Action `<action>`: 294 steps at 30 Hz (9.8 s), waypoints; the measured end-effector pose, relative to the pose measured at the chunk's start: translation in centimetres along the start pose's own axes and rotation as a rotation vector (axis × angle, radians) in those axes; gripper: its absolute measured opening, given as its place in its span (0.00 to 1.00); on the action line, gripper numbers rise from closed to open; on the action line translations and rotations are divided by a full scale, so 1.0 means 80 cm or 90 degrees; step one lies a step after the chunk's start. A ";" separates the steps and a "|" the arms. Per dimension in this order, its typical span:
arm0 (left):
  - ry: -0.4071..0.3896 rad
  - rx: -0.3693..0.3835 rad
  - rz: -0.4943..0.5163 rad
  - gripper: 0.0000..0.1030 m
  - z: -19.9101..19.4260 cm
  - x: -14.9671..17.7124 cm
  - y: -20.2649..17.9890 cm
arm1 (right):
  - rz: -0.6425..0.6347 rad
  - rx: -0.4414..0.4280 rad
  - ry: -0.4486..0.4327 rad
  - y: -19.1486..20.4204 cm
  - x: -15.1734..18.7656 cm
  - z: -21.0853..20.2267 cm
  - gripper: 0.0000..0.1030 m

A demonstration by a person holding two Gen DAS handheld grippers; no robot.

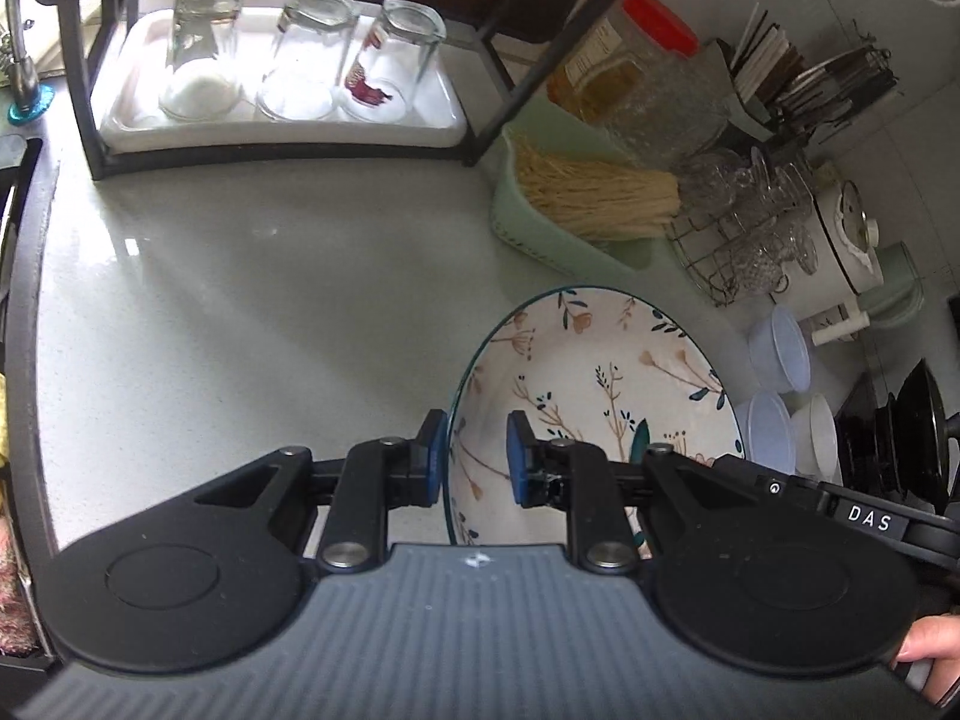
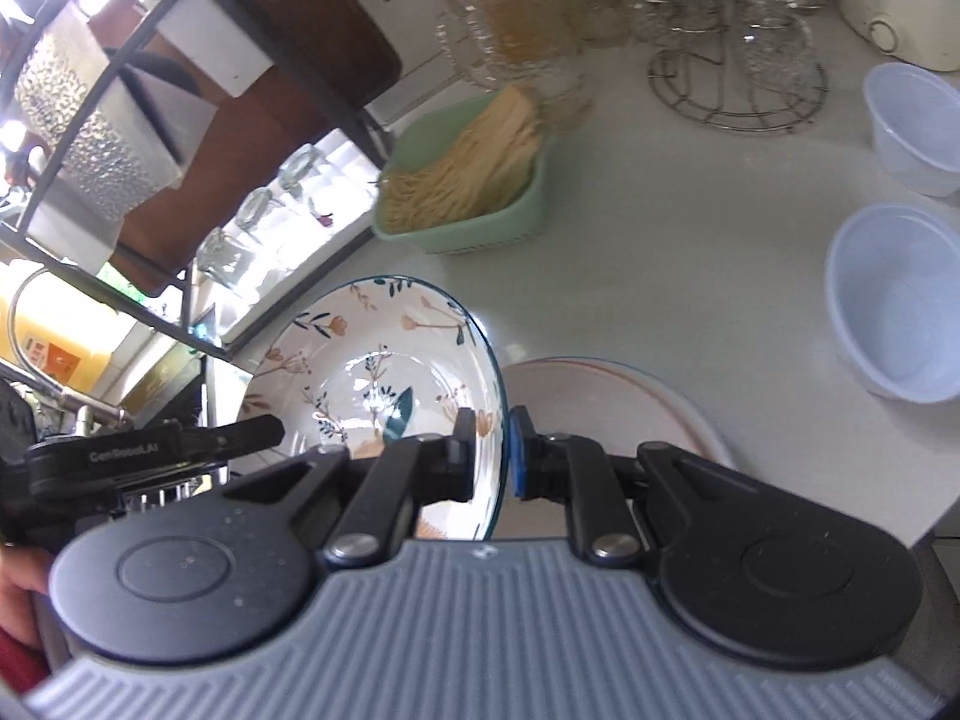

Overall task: Organize plates and bowls
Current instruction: 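Carry the rabbit plate with both grippers and lower it onto the bowl stack, then open both grippers and lift them off the rabbit plate, then move both tools toward the rim of the light blue plastic bowl, then close the left and right grippers on the plastic bowl's rim, then carry the plastic bowl beside the plate stack and open both grippers, then move both tools toward the smaller plastic bowl near the rice cooker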

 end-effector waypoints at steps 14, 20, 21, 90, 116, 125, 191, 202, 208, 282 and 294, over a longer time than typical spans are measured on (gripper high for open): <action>0.030 -0.068 0.032 0.23 0.028 0.043 -0.044 | -0.033 0.019 0.064 -0.070 0.020 0.008 0.14; 0.032 -0.104 0.066 0.23 0.022 0.036 -0.044 | -0.054 0.010 0.092 -0.071 0.042 0.021 0.14; 0.033 -0.106 0.070 0.23 0.022 0.035 -0.045 | -0.061 0.011 0.094 -0.070 0.044 0.022 0.14; -0.015 -0.161 0.023 0.30 -0.012 0.048 -0.061 | -0.137 0.087 -0.076 -0.066 0.023 -0.006 0.16; -0.171 -0.105 0.107 0.30 -0.100 0.000 -0.143 | -0.217 -0.024 -0.226 0.006 -0.015 -0.139 0.16; -0.178 -0.120 0.107 0.30 -0.108 0.010 -0.126 | -0.232 -0.028 -0.238 0.014 -0.008 -0.139 0.15; -0.067 -0.094 0.013 0.69 0.183 0.025 -0.381 | -0.162 -0.034 -0.190 -0.295 -0.122 -0.150 0.49; -0.001 -0.106 0.004 0.53 0.221 0.050 -0.350 | -0.162 -0.044 -0.143 -0.294 -0.112 -0.090 0.43; 0.032 -0.091 -0.018 0.40 0.236 0.074 -0.348 | -0.165 -0.017 -0.121 -0.297 -0.111 -0.069 0.37; -0.143 -0.175 0.154 0.38 0.042 0.012 -0.432 | -0.206 -0.117 -0.216 -0.230 -0.152 -0.227 0.36; -0.150 -0.129 0.226 0.38 0.075 -0.004 -0.488 | -0.131 -0.043 -0.272 -0.297 -0.167 -0.253 0.36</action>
Point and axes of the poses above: each gripper's, at about its wrist camera, not at the fingertips, and z roughly the way its jaws point, y to its left, x to its underside, the point moved 8 cm from there along z, roughly the way its jaws point, and after that the axes turned 10 degrees about z, right-handed, at the moved point
